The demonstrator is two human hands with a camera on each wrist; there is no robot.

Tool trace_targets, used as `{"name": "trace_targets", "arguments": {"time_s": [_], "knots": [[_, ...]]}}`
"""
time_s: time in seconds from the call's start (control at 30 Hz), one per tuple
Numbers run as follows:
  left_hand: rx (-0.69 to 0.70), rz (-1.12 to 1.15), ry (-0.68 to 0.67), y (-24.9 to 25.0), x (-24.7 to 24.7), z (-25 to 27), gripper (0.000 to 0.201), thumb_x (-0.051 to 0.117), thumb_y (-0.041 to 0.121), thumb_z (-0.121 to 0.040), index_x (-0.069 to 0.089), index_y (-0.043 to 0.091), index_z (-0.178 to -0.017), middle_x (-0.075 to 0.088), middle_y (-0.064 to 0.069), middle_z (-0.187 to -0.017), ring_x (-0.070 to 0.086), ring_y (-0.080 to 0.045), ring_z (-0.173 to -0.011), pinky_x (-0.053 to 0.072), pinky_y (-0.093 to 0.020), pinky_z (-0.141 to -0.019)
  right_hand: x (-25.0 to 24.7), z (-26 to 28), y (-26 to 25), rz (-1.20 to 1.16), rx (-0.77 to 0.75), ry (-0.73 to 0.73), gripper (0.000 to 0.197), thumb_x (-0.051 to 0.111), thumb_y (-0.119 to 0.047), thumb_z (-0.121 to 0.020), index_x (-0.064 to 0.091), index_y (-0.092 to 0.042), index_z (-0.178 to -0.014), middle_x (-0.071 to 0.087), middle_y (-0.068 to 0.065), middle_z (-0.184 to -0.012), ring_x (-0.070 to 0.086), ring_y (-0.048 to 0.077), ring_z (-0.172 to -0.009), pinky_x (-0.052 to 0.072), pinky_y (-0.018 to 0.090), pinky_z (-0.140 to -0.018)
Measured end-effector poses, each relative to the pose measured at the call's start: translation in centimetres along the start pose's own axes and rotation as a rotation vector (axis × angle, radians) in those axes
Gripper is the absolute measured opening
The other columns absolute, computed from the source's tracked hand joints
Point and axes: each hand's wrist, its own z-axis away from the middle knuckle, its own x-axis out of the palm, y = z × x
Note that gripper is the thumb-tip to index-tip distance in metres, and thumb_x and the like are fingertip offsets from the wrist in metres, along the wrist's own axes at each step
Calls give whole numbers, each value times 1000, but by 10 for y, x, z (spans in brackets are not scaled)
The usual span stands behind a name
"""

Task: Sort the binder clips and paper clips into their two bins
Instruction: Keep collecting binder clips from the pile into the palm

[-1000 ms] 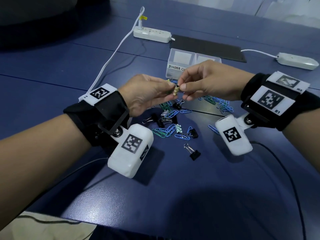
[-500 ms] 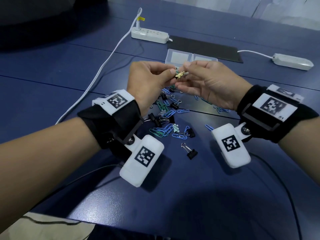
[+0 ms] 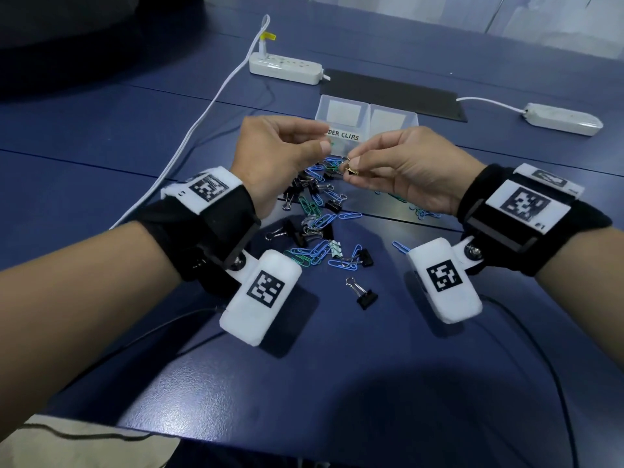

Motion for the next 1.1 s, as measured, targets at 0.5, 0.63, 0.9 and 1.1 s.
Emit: {"name": "trace_targets", "arguments": {"time_s": [0.5, 0.63, 0.9, 1.1], "knots": [[-607, 360, -202, 33, 1, 18, 50, 29, 38, -103, 53, -3, -117, 63, -26, -104, 64, -36, -92, 57, -39, -82, 30, -1, -15, 627, -373, 58, 20, 78, -15, -71, 71, -2, -84, 74, 15, -83, 67, 18, -70, 59, 39, -79], [-640, 764, -143, 39, -15, 26, 53, 23, 31, -105, 48, -10, -127, 62, -26, -98, 66, -33, -79, 57, -41, -72, 53, 0, -25, 892, -523, 73, 27, 77, -39, -70, 75, -17, -85, 74, -4, -78, 65, 2, -68, 53, 17, -70], [-576, 970, 270, 29, -58, 30, 42, 26, 25, -105, 49, -3, -85, 54, -16, -78, 55, -20, -59, 49, -19, -42, 53, 11, -10, 1274, -412, -246, 27, 75, -36, -74, 74, -23, -99, 73, -7, -89, 60, 5, -71, 41, 14, -64], [-595, 999, 293, 16, -65, 39, 45, 29, 28, -104, 53, -8, -90, 57, -25, -94, 62, -30, -73, 59, -32, -57, 71, 7, 5, 1415, -376, -402, 29, 72, -32, -77, 69, -30, -106, 54, -16, -76, 53, 10, -73, 42, 25, -72]]}}
